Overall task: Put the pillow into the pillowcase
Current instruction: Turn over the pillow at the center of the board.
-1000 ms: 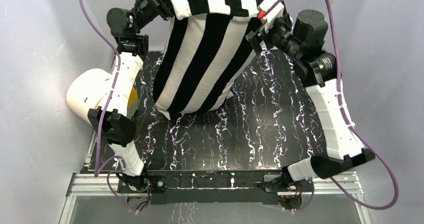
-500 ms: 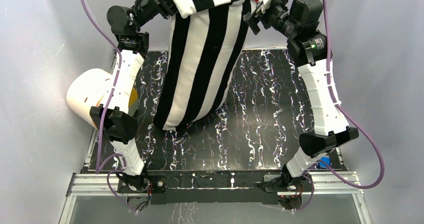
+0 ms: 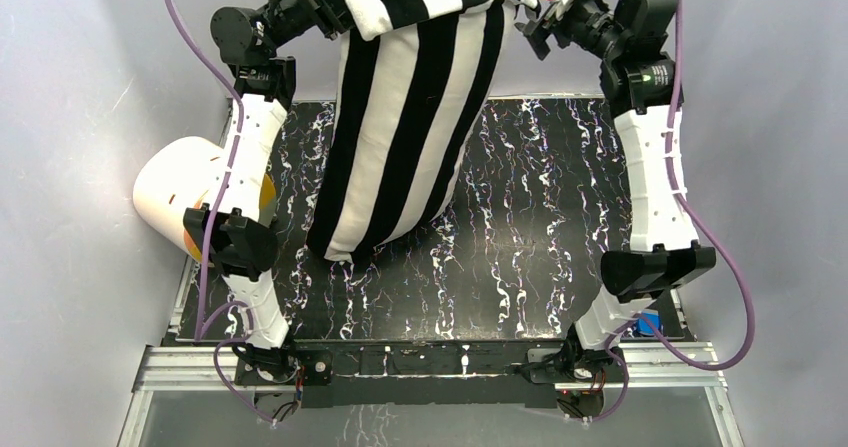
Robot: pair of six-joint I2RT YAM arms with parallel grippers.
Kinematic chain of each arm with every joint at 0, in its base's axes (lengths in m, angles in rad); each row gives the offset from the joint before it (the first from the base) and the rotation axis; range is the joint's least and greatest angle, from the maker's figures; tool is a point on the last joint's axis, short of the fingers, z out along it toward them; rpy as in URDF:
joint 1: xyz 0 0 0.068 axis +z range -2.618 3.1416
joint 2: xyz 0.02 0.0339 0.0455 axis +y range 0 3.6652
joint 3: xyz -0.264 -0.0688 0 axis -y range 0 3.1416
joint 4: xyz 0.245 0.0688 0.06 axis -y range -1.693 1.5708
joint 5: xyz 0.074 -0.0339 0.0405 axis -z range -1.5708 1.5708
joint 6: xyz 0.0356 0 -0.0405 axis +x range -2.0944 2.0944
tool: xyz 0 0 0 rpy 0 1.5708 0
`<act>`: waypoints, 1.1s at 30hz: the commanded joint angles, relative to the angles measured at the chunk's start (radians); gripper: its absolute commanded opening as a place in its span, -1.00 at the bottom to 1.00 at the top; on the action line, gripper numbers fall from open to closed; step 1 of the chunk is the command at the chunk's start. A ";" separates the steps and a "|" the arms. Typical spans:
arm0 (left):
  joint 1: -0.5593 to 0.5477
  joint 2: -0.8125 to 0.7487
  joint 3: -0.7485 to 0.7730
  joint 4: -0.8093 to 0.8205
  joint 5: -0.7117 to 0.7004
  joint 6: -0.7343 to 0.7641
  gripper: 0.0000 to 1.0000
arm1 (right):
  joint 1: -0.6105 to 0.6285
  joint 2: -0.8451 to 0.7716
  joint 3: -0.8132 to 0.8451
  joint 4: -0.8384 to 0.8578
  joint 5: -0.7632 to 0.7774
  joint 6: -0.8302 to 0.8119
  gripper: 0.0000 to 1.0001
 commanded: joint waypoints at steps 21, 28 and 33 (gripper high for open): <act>-0.029 0.041 0.187 0.221 0.081 -0.263 -1.00 | -0.211 0.147 0.026 0.401 -0.568 0.116 0.70; -0.042 0.037 0.163 0.221 0.090 -0.255 -1.00 | -0.188 0.162 0.008 0.542 -0.637 0.204 0.39; -0.047 0.022 0.145 0.221 0.073 -0.243 -1.00 | -0.181 0.119 -0.062 0.535 -0.642 0.203 -0.43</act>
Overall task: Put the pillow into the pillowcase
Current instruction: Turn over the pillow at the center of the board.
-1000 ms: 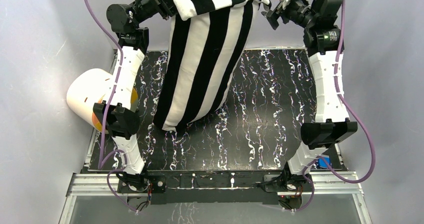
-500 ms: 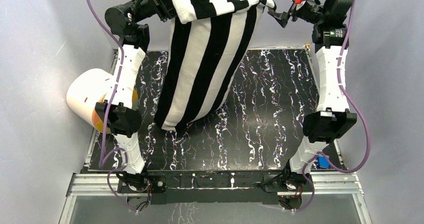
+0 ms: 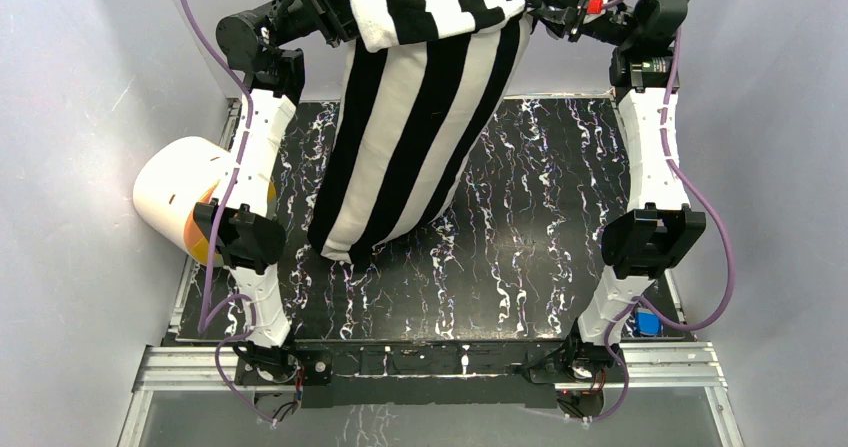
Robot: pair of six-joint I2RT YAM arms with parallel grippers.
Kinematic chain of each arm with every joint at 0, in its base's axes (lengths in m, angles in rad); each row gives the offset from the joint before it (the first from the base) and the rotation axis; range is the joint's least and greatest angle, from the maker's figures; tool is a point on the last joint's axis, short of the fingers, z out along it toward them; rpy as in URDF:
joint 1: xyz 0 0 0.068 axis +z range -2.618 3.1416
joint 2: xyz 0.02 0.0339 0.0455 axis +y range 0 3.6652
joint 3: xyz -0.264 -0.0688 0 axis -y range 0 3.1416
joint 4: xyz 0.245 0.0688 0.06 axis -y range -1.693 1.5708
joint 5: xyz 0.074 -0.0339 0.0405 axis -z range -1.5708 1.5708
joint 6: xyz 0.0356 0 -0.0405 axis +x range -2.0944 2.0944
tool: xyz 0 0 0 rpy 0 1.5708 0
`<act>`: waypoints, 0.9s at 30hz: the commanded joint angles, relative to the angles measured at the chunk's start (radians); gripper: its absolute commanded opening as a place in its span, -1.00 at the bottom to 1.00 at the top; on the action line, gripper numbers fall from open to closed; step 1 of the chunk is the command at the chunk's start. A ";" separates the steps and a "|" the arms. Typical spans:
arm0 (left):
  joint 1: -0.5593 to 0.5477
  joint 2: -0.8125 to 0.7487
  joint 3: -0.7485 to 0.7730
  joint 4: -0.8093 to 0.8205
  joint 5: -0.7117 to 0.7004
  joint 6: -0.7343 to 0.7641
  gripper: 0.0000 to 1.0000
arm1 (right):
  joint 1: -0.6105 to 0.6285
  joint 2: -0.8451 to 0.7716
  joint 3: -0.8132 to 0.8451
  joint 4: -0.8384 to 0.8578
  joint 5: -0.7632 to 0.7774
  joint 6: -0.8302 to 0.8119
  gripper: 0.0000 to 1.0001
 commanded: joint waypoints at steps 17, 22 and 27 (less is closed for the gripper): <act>-0.012 -0.189 -0.111 -0.307 -0.762 0.547 -1.00 | 0.056 -0.322 0.033 0.079 0.705 0.165 -1.00; -0.021 -0.235 -0.147 -0.456 -0.864 0.566 -1.00 | 0.056 -0.361 0.091 0.057 0.735 0.159 -1.00; -0.129 -0.615 -0.456 -0.516 -0.703 0.604 -1.00 | 0.053 -0.633 -0.026 -0.329 0.211 0.126 -1.00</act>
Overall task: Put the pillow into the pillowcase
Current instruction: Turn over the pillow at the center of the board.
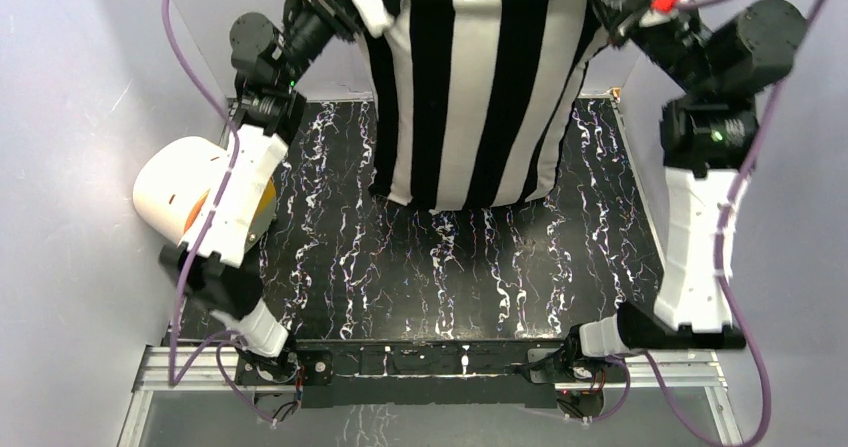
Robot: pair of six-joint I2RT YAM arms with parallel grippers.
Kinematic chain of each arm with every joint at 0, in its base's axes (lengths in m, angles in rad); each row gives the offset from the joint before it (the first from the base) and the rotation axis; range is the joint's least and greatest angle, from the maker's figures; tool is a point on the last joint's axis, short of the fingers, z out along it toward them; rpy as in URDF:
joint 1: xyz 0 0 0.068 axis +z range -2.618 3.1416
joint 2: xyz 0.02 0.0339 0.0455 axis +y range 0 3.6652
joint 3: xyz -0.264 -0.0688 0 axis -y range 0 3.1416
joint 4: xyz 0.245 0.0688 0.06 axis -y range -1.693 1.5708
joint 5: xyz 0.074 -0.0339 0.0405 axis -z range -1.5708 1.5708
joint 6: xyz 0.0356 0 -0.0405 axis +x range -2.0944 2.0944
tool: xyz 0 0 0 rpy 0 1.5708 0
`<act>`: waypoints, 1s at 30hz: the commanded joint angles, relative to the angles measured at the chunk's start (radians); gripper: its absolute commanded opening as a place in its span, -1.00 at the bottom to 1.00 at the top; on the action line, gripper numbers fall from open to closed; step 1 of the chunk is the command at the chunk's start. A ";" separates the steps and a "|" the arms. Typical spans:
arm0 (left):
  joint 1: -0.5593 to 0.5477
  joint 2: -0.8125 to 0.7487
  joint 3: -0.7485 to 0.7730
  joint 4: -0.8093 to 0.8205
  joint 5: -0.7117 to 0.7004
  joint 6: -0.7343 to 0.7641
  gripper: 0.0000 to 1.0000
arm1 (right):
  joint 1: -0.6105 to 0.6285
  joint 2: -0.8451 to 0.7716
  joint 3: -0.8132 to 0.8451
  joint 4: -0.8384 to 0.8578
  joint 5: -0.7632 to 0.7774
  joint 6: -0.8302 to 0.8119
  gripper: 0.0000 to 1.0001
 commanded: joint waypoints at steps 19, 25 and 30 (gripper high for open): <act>0.009 -0.582 -0.200 -0.091 0.145 0.123 -1.00 | -0.165 -0.518 -0.306 0.180 -0.424 0.371 -1.00; 0.009 -0.266 -0.313 -0.034 0.145 0.171 -1.00 | -0.165 -0.264 -0.419 -0.206 -0.180 0.124 -1.00; -0.003 -0.114 -0.351 0.086 0.184 0.128 -1.00 | -0.165 -0.292 -0.668 -0.097 -0.087 0.155 -1.00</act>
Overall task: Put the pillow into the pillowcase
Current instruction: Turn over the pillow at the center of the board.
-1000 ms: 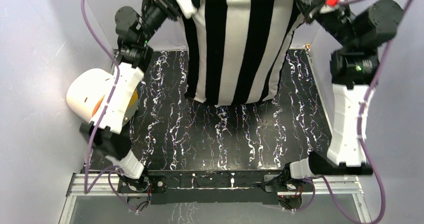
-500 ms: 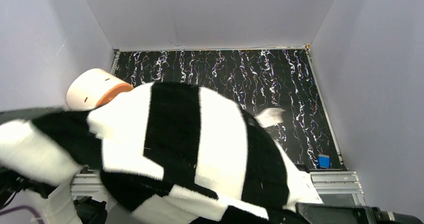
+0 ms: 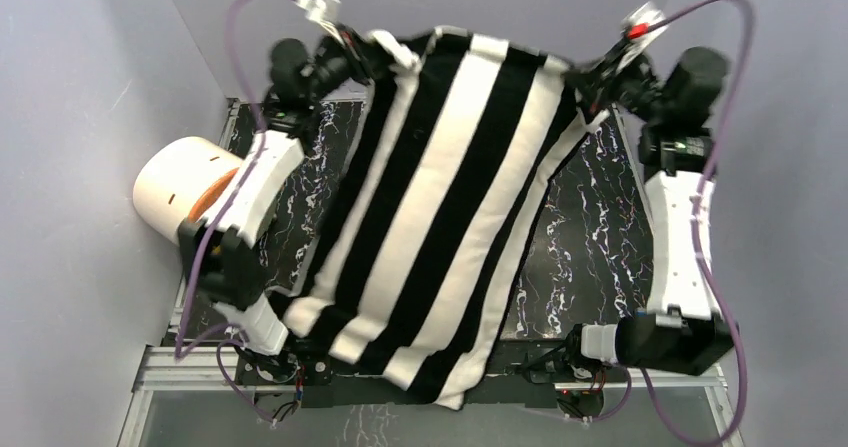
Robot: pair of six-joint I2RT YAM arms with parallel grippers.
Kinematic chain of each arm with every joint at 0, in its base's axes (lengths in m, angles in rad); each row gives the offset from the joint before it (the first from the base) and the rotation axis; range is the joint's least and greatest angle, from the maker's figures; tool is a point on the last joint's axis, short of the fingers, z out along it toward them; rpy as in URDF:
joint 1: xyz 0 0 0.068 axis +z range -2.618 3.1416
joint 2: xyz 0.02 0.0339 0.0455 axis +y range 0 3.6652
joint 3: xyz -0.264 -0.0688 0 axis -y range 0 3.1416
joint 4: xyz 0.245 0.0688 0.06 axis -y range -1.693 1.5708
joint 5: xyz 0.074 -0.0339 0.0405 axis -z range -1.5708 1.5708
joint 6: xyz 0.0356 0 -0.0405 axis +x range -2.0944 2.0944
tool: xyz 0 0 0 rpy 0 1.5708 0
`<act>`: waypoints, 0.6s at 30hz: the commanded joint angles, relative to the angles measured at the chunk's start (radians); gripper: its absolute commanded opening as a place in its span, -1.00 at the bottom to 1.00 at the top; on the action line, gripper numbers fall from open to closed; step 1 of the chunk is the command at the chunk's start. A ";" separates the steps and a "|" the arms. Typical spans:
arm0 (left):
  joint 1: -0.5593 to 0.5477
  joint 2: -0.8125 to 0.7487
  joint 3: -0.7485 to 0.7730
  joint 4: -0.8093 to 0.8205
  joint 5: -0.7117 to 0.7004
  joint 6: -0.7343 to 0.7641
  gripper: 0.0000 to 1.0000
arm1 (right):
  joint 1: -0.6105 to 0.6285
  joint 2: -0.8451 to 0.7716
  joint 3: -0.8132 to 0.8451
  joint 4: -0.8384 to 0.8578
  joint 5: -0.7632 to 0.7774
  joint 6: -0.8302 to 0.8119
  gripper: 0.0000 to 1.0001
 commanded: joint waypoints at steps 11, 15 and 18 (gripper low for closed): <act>-0.001 0.188 -0.047 0.153 0.041 0.058 -0.93 | -0.006 -0.032 -0.315 -0.070 0.179 -0.119 -1.00; -0.001 0.296 -0.036 0.274 0.027 0.013 -0.65 | -0.005 0.003 -0.332 -0.056 0.235 -0.079 -1.00; -0.001 0.410 0.076 0.255 -0.076 -0.031 -0.05 | -0.006 0.045 -0.342 -0.008 0.358 -0.002 -1.00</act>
